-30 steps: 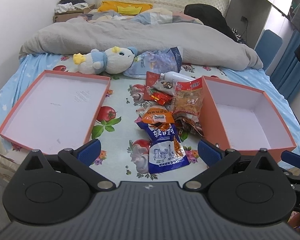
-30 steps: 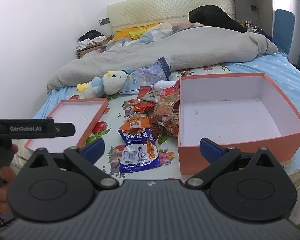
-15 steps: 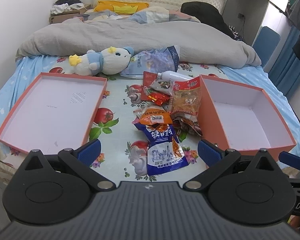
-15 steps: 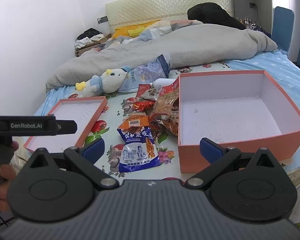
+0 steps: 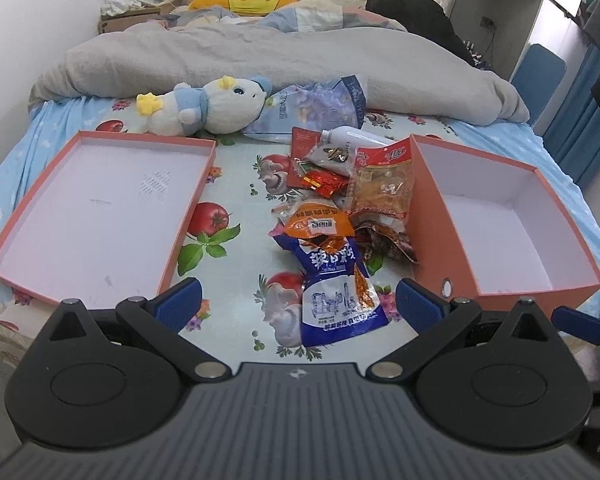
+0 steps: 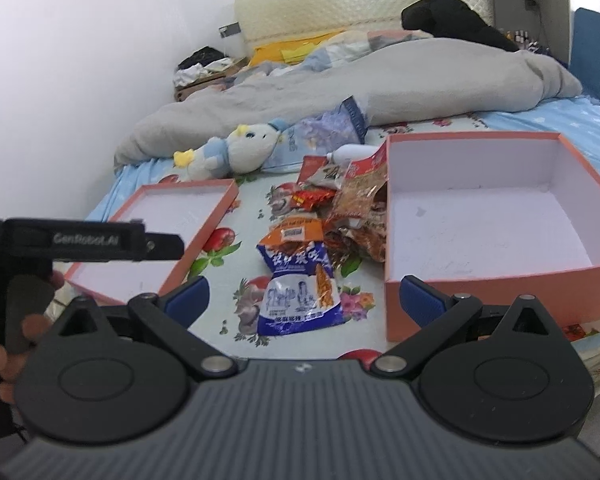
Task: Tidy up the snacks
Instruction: 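Grasp the blue-white spicy strip bag with right gripper while left grasps orange-labelled bread bag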
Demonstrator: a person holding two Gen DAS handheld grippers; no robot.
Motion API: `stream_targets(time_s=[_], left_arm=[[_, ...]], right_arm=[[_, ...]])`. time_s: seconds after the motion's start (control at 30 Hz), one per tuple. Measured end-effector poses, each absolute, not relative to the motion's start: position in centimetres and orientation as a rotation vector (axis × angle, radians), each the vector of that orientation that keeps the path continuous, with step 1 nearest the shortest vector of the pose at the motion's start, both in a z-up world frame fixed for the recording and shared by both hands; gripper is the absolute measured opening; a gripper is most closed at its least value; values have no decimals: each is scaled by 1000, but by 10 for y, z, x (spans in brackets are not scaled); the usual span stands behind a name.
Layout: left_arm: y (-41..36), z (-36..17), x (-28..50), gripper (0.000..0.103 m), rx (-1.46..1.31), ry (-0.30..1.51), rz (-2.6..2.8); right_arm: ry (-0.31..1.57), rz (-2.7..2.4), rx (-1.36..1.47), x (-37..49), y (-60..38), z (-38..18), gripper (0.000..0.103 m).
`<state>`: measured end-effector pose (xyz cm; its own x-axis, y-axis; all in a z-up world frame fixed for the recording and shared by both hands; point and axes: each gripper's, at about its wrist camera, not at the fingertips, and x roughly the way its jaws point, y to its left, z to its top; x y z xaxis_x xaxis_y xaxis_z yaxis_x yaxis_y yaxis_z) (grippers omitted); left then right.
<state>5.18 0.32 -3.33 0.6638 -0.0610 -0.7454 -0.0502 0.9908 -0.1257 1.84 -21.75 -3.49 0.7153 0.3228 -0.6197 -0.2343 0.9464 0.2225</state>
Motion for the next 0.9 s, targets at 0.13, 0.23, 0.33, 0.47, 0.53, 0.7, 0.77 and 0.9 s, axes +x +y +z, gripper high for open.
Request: stream_targets(time_s=[0.13,0.23,0.33,0.47,0.53,0.7,0.77,0.9], left_arm=[[9,-49,66,103,-143,867,-15],[15,-63,78,103,-129,881,-12],[22,-75,92,103,-135,894,-10],[29,-90,111,103,-133,904,-16],[29,-97,119,103,-116,915,-11],[35,-115,138,103,-130,950,-20],[38,-120,146,103,-145,961,-25],[45,-128,163,103,-167,976,-34]], right_arm=[[699,325,121,21,-210,-41,103],[714,368,134,27,-205,-49,103],[722,393,119,32,-197,-58,101],[744,411,106,42,-187,-71,100],[756,420,111,47,-184,-77,100],[777,433,91,58,-177,-88,100],[793,443,89,63,-174,-93,100],[815,449,68,77,-166,-101,100]])
